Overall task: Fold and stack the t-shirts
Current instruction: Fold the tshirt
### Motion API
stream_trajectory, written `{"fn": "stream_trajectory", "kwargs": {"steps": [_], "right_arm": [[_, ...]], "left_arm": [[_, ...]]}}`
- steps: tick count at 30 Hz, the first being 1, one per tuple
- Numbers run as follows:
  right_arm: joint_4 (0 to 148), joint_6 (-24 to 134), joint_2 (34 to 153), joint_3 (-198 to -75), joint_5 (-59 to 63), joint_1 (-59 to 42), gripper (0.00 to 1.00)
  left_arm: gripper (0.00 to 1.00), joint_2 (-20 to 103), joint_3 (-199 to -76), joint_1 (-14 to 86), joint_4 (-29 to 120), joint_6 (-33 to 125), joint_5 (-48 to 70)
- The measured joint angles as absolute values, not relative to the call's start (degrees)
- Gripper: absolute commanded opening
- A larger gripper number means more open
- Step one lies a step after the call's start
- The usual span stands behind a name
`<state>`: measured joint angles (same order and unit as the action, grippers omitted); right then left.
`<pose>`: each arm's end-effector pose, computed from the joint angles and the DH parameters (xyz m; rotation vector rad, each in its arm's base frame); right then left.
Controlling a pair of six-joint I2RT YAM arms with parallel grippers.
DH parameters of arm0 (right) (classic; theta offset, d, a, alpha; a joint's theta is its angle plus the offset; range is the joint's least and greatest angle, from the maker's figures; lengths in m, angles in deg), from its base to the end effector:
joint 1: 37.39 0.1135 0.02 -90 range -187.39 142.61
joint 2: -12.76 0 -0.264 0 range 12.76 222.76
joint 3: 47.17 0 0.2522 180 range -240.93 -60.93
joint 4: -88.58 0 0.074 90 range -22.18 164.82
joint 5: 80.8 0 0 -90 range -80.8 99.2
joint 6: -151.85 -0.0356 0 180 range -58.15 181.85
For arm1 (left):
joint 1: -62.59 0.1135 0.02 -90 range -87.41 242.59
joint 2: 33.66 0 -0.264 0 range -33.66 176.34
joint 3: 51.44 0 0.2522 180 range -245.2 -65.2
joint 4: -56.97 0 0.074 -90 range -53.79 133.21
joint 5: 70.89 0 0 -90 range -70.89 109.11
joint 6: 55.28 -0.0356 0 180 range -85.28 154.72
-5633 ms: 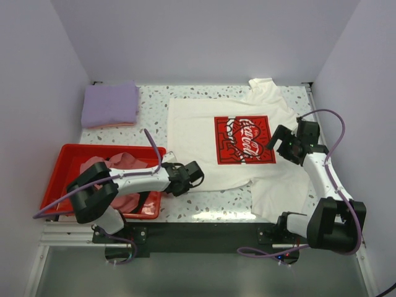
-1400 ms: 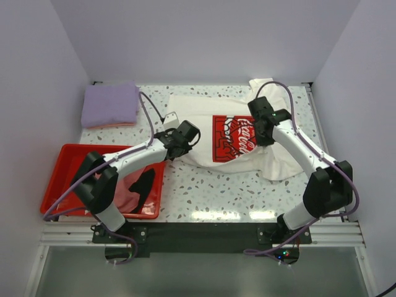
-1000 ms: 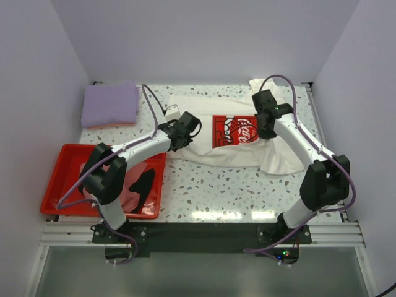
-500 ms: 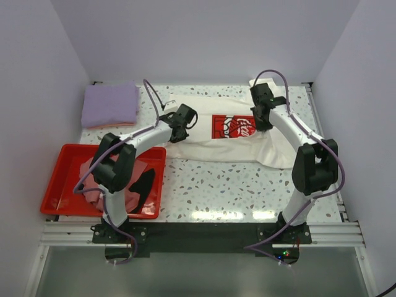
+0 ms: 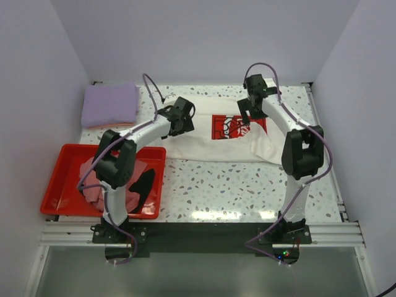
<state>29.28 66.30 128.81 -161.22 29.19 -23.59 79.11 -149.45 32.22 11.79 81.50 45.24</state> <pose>0.4298 0.0930 0.2476 -0.2953 2.5741 -0.4007 0.3695 -0.1984 0.2010 -0.5020 2.4093 0.0344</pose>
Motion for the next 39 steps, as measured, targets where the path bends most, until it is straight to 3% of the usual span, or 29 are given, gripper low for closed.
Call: {"fn": "stream_trajectory", "kwargs": {"steps": [5,12,17,30,39], "right_arm": [[28.9,62.6,121.7,-155.7,24.8,-23.6,0.99],[30.4,56.6,102.1,-135.0,7.2,-22.0,0.99],[33.1,54.1,103.6,-129.1,-1.1,-19.5,0.99],[35.7,52.4,118.1,-133.3,10.1,-20.8,0.99],[36.3,54.4,121.8,-142.0,21.0,-32.7,0.99]], "left_arm": [[1.0,74.6,-146.7,31.8,14.0,81.3,41.7],[1.0,71.4,-140.1,28.3,18.3,81.0,37.9],[1.0,71.4,-134.9,27.7,19.8,81.2,36.1],[1.0,71.7,-132.6,28.1,21.5,81.7,37.0],[1.0,71.7,-131.0,28.9,21.4,81.6,37.7]]}}
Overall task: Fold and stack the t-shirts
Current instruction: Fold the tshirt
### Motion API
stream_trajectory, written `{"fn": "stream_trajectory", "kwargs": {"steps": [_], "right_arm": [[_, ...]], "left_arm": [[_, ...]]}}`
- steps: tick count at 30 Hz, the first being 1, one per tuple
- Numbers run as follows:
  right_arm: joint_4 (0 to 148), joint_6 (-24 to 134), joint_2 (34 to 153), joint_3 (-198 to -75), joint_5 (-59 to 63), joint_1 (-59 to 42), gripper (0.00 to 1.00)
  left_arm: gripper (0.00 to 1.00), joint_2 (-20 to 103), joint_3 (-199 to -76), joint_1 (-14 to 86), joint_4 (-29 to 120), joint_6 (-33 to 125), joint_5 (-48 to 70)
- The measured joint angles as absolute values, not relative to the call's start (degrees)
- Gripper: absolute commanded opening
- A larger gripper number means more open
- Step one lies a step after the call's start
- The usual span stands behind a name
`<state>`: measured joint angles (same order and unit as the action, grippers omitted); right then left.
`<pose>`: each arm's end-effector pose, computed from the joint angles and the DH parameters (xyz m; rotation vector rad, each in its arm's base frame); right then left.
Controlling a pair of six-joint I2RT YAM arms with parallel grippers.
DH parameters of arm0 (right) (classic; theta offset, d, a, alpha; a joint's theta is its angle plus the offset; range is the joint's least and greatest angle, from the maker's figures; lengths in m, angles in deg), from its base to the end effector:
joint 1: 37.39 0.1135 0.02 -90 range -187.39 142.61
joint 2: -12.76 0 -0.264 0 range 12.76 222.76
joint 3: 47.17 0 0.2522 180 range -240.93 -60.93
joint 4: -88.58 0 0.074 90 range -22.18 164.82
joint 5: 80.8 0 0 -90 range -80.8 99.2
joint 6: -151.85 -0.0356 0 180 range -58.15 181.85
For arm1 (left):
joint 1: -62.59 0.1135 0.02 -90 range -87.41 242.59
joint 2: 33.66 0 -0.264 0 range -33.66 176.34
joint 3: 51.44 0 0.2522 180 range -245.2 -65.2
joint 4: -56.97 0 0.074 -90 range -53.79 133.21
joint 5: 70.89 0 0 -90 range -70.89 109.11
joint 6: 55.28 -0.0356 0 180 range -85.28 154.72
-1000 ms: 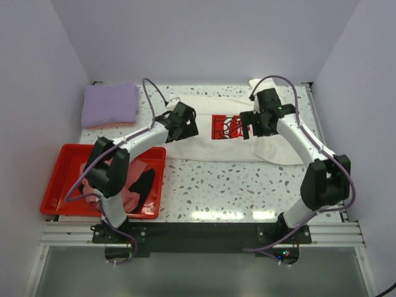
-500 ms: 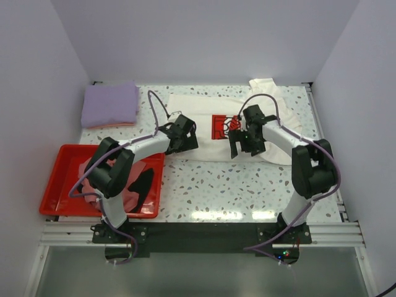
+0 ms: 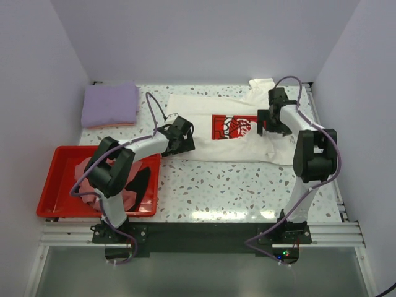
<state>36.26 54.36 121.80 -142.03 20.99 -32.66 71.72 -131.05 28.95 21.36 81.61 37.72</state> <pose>0.3933 0.0252 0.2015 0.1232 2.7026 -0.2178 0.3133 -0.1948 0.1638 -0.4007 2.5250 -0.1018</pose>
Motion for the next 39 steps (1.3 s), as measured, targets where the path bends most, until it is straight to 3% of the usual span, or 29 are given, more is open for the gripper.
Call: {"fn": "stream_trajectory", "kwargs": {"steps": [7,17,20,23,28,32,39], "right_arm": [[35.2,56.5,124.8,-152.1,25.6,-35.6,0.99],[35.6,55.9,112.3,-138.7,17.8,-21.1,0.95],[35.4,55.0,113.5,-134.4,16.5,-20.9,0.88],[35.0,54.4,115.7,-132.1,16.0,-21.4,0.73],[34.8,53.4,118.2,-131.8,17.5,-21.7,0.63],[34.1,53.0,118.8,-132.0,20.7,-21.6,0.47],[32.9,52.8,120.3,-132.4,26.1,-21.6,0.33]], "left_arm": [[1.0,71.7,-131.0,28.9,21.6,81.5,37.8],[1.0,71.7,-130.9,29.1,22.6,80.5,37.7],[1.0,71.7,-130.7,29.1,22.9,80.5,37.5],[1.0,71.6,-130.3,29.1,23.3,80.3,37.3],[1.0,71.6,-130.2,29.1,23.6,80.1,37.2],[1.0,71.6,-130.2,29.1,23.7,80.1,37.3],[1.0,71.6,-130.2,29.1,23.7,80.1,37.4]]}}
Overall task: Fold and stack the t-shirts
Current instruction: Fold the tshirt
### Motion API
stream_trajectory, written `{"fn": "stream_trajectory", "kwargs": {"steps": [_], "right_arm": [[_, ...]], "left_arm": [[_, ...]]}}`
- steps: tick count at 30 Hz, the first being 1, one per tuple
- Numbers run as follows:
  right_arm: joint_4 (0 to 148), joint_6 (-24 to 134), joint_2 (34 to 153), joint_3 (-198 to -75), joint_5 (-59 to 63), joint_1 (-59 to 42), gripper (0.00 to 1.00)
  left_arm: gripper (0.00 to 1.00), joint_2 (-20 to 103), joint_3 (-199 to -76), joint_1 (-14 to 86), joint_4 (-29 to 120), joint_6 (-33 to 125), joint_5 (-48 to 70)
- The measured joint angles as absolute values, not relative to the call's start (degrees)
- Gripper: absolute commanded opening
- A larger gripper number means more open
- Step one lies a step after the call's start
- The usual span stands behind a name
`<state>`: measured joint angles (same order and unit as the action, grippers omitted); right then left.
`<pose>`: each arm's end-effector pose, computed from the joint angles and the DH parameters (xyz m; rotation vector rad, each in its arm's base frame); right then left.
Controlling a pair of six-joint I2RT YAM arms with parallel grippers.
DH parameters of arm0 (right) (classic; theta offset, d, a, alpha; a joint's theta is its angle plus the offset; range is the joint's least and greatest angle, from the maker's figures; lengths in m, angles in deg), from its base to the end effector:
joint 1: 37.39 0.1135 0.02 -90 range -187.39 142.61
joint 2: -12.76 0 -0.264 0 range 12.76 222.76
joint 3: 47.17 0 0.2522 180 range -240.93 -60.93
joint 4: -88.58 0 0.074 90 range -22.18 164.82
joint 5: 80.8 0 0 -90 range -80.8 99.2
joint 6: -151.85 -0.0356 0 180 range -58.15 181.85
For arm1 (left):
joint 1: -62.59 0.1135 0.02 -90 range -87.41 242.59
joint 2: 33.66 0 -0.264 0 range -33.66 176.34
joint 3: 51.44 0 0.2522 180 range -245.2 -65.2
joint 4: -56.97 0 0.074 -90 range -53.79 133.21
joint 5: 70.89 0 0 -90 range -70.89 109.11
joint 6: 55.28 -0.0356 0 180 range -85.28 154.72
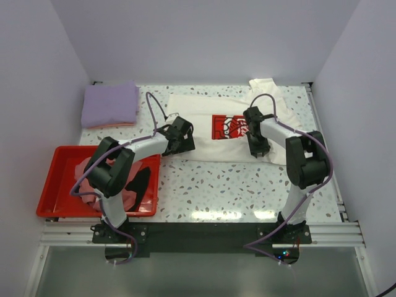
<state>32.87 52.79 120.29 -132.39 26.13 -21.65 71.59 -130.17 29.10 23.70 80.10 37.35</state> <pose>0.3448 0.0864 0.1638 -0.1218 2.8523 -0.3506 0.3142 -0.1945 0.1624 -0.3719 2.5105 -0.1203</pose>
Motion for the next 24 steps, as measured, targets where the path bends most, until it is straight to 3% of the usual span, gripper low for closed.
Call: {"fn": "stream_trajectory", "kwargs": {"steps": [8,24], "right_arm": [[33.3,52.7,120.3,-132.4,28.8,-21.7,0.16],[34.4,53.0,125.8,-137.8,39.2,-28.8,0.17]], "left_arm": [[1.0,71.6,-130.2,29.1,23.7,80.1,37.6],[1.0,71.6,-130.0,29.2,24.0,80.0,38.0]]}}
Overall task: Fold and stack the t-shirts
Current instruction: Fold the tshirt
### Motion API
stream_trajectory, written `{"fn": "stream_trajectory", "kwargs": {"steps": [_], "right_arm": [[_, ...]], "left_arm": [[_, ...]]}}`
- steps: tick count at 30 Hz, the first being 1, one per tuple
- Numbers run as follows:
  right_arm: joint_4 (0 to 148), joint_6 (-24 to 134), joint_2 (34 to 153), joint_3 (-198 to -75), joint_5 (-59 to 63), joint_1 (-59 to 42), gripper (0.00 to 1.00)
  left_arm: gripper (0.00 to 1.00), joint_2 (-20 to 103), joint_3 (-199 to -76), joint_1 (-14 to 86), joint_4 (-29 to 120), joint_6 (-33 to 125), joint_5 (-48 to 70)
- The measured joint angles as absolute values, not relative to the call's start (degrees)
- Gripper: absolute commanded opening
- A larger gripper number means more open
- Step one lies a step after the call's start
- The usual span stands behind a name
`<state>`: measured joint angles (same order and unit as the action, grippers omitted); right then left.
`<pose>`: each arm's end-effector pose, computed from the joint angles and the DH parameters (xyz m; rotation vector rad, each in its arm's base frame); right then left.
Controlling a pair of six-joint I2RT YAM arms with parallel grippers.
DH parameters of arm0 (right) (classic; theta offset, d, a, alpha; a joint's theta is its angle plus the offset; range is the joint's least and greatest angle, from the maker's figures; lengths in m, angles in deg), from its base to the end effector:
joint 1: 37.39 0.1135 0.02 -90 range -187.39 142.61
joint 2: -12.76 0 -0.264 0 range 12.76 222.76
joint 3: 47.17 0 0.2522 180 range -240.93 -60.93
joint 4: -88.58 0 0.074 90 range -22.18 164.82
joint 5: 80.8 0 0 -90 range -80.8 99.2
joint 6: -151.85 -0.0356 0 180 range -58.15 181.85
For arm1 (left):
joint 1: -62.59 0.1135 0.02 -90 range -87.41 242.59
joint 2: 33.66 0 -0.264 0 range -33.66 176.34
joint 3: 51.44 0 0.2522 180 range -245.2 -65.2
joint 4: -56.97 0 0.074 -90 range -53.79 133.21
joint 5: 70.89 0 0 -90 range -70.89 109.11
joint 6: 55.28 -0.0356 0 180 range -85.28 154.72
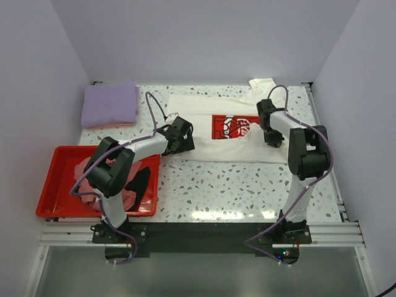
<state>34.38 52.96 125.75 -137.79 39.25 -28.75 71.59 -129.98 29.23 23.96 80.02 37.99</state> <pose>0.3790 0.0396 0.1586 0.0931 2.7542 -0.6813 0.3146 -0.1933 0.1619 -0.3761 2.5026 -0.1084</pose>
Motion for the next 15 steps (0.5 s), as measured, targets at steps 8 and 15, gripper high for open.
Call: {"fn": "stream_trajectory", "kwargs": {"steps": [8,15], "right_arm": [[36.8,55.9,129.1,-145.7,46.1,-35.4,0.31],[36.3,56.3,129.3,-153.7,44.5,-36.9,0.5]], "left_arm": [[1.0,71.6,-130.0,29.6,24.1,80.0,38.0],[1.0,71.6,-130.0,29.6,24.2,80.0,38.0]]}}
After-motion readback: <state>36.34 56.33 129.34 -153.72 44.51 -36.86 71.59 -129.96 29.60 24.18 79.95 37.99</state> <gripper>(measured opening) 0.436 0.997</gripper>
